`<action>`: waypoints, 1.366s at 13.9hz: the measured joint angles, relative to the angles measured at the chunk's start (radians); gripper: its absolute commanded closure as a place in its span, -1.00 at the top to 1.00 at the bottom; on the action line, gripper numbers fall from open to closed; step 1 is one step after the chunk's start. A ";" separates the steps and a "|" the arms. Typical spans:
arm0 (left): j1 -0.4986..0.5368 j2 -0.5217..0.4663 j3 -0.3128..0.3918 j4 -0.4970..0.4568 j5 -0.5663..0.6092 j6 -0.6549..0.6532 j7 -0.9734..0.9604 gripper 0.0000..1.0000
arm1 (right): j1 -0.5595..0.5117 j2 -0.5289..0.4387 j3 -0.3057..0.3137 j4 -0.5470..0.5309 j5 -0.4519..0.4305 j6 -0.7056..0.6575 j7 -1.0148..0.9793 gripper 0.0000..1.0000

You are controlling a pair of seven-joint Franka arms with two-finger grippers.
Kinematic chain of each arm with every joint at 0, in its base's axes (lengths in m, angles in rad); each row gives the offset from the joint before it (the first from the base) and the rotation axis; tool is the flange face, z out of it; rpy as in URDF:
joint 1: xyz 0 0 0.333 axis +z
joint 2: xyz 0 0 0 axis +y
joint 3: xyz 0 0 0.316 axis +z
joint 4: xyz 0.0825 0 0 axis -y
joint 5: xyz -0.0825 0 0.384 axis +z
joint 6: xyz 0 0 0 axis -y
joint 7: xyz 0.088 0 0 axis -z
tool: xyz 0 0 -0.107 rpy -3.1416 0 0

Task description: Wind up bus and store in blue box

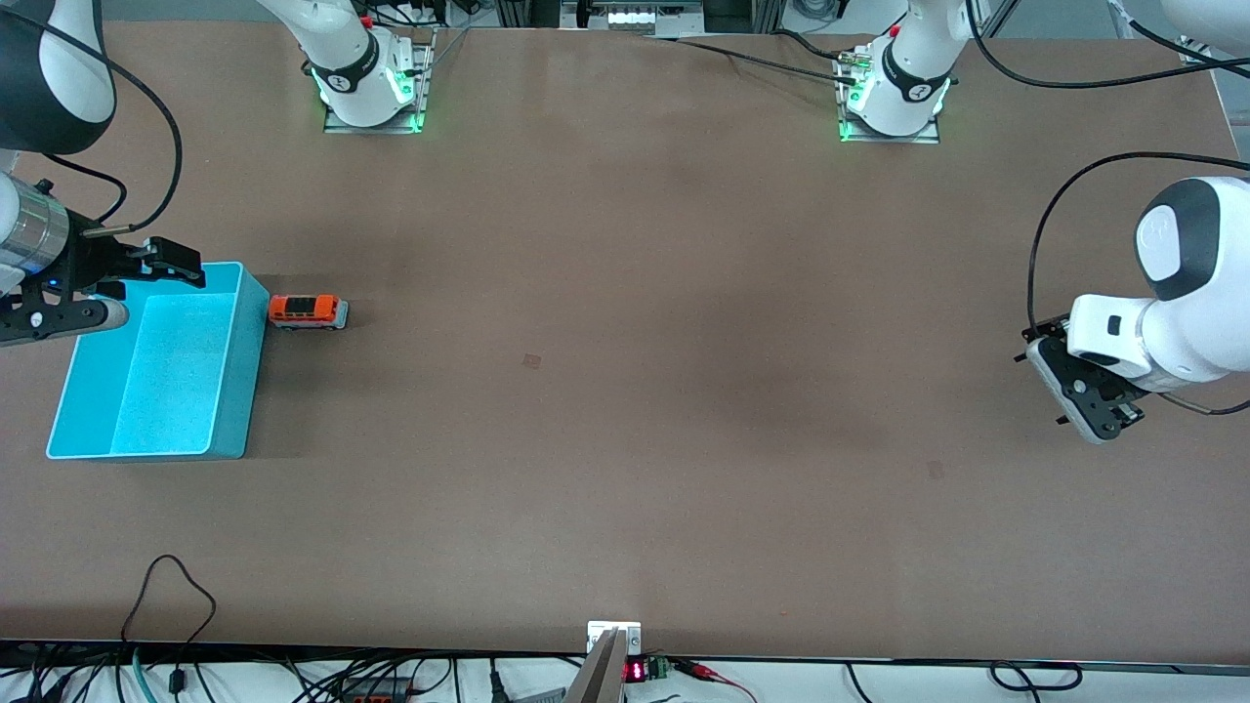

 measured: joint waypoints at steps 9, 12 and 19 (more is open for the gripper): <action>-0.081 -0.027 0.095 0.170 -0.032 -0.059 -0.695 1.00 | 0.003 -0.008 0.000 -0.064 0.000 -0.117 -0.050 1.00; -0.158 -0.066 0.159 0.191 -0.049 -0.140 -0.846 1.00 | 0.003 -0.082 0.000 -0.208 0.000 -0.038 -0.058 1.00; -0.181 -0.179 0.197 0.178 -0.080 -0.297 -1.074 1.00 | 0.002 -0.325 -0.007 -0.617 0.000 0.234 -0.239 1.00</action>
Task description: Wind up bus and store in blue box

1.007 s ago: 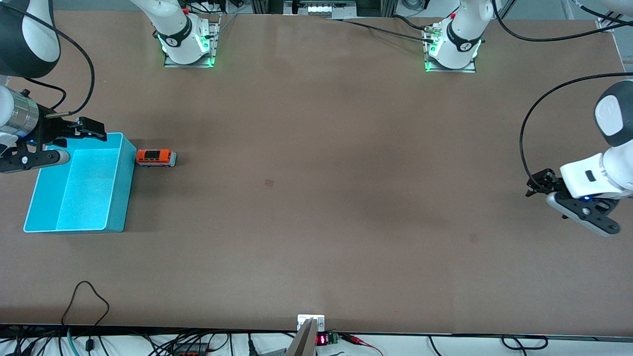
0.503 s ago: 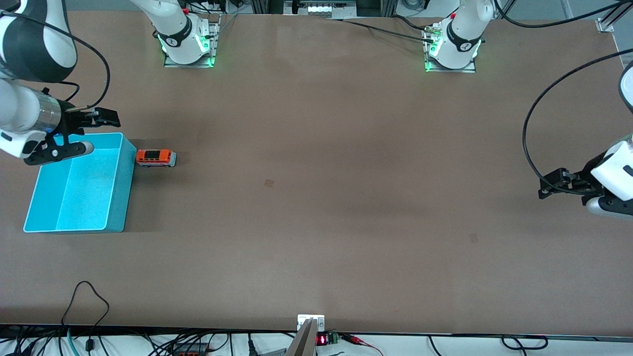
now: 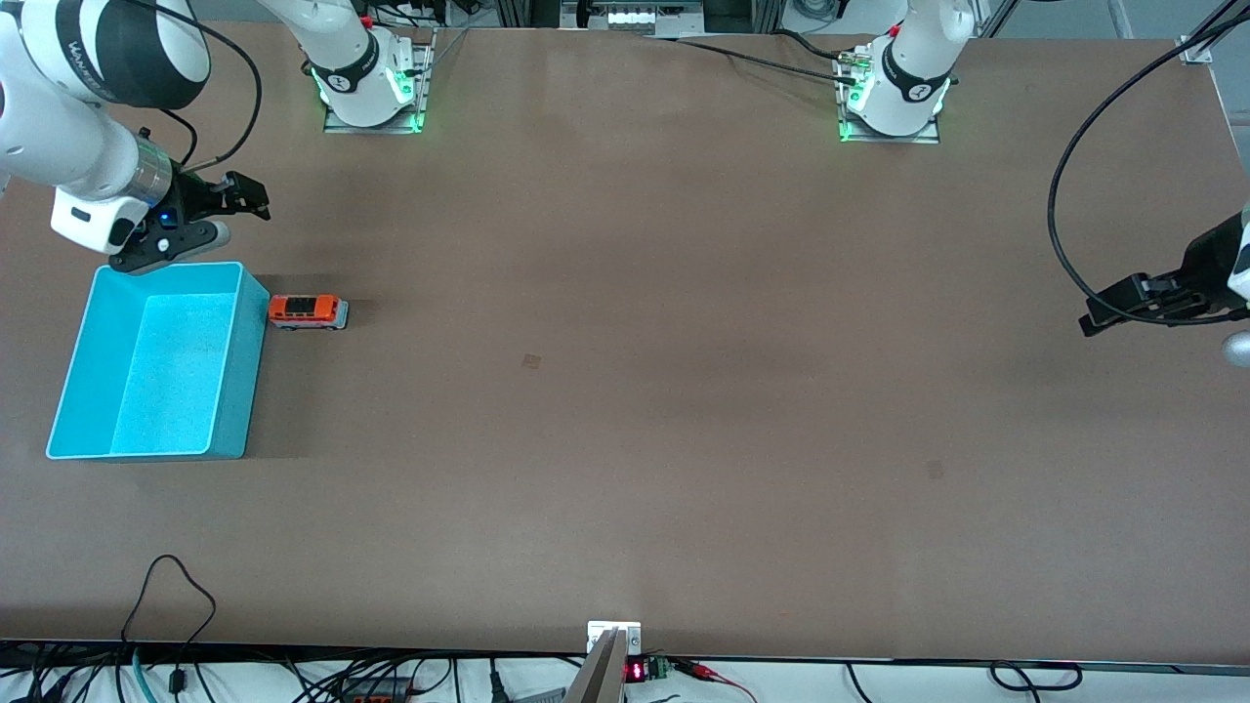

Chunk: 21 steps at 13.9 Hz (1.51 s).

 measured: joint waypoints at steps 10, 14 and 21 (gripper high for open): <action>-0.001 -0.135 -0.007 -0.225 0.004 0.079 0.061 1.00 | -0.020 0.187 -0.006 -0.023 0.000 0.264 -0.772 1.00; -0.001 -0.145 -0.011 -0.228 0.020 0.067 0.083 1.00 | 0.002 0.310 0.006 -0.024 -0.001 0.397 -0.982 1.00; -0.001 -0.145 -0.014 -0.210 0.020 0.059 0.075 1.00 | 0.016 0.399 0.006 -0.092 -0.001 0.594 -1.043 1.00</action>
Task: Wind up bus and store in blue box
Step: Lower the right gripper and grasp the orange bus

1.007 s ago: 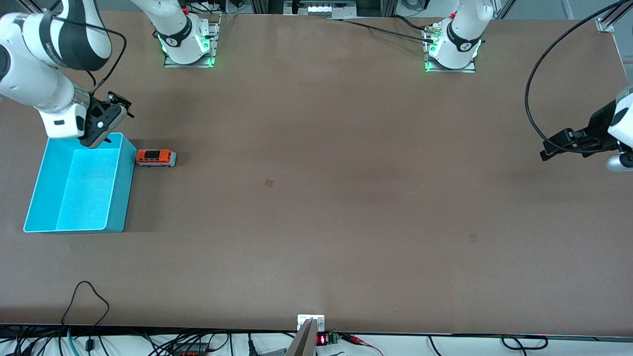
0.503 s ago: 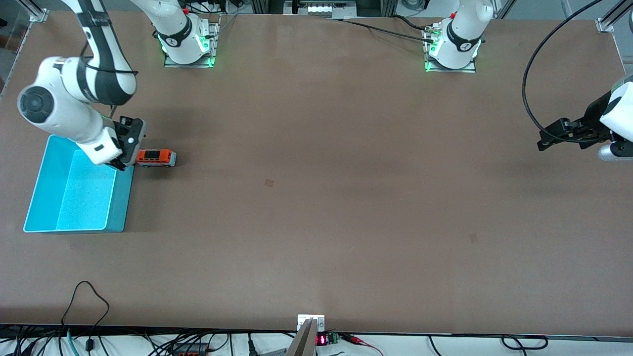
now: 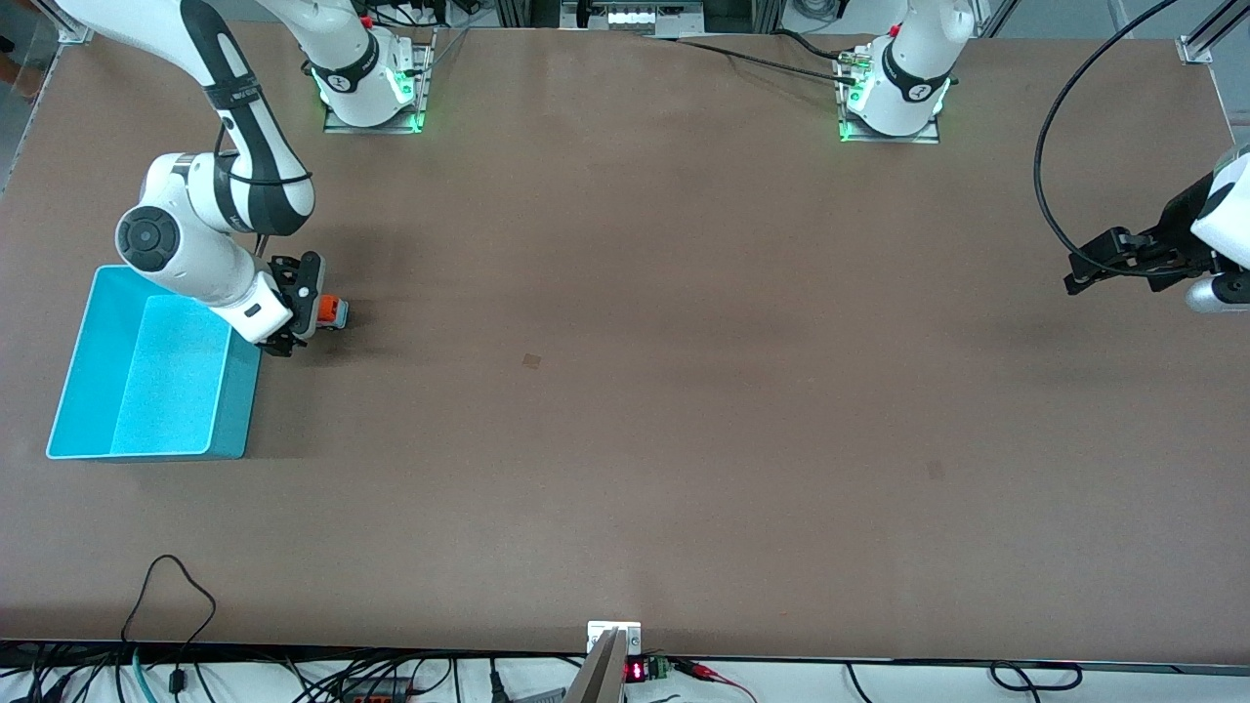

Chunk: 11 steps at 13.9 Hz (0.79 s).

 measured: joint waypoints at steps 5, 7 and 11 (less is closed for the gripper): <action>0.000 0.000 -0.001 0.002 0.003 -0.021 -0.001 1.00 | -0.004 0.008 -0.002 -0.062 0.000 0.085 0.000 1.00; 0.000 0.000 -0.001 0.003 0.004 -0.022 -0.001 1.00 | -0.004 0.008 -0.003 -0.097 0.000 0.135 -0.001 1.00; 0.000 0.000 -0.001 0.005 0.004 -0.024 -0.001 1.00 | -0.004 0.009 -0.003 -0.121 0.000 0.169 -0.001 1.00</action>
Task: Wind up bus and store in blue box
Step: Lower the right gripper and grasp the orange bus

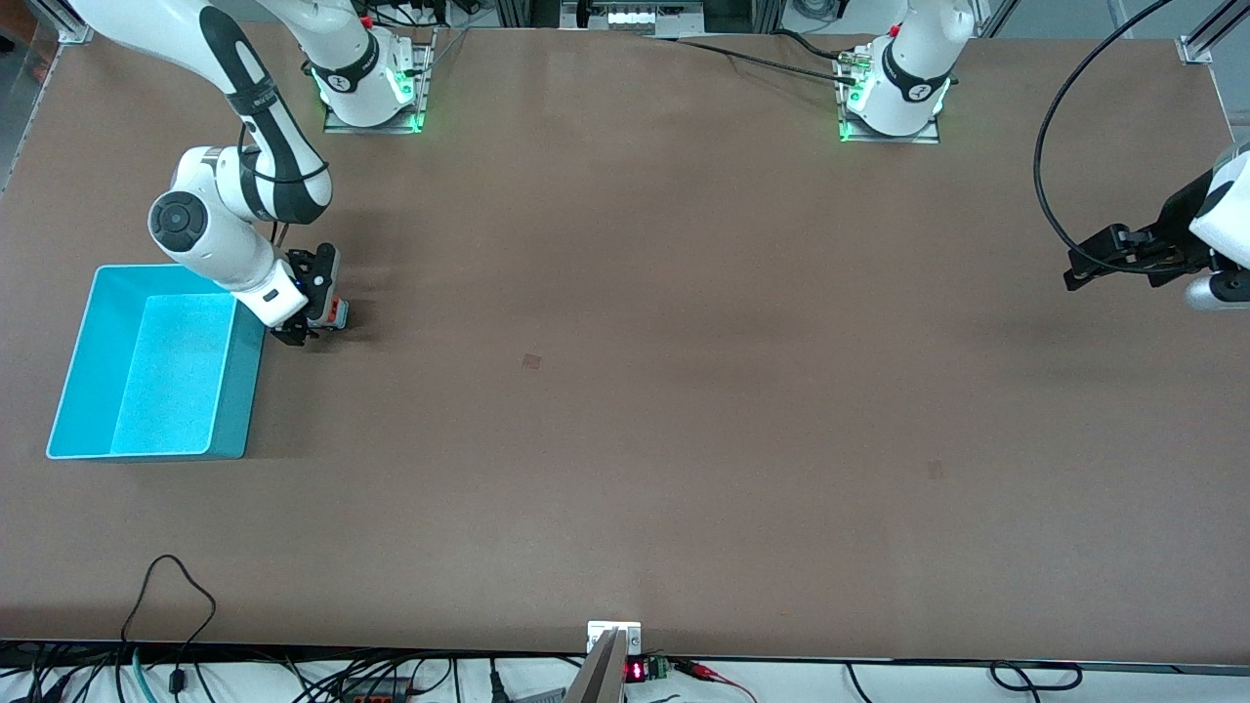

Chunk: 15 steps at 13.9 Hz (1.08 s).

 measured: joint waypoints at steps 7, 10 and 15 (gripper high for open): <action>0.000 0.000 0.000 0.001 0.000 -0.003 0.000 1.00 | 0.000 0.025 0.000 -0.002 0.000 0.033 0.000 0.43; 0.000 0.000 -0.001 0.002 0.000 -0.002 0.000 1.00 | 0.000 0.032 0.000 -0.002 0.000 0.042 0.000 -0.47; -0.002 0.000 -0.003 0.006 0.000 -0.001 0.000 1.00 | 0.000 0.034 0.000 -0.002 0.006 0.045 0.005 -0.72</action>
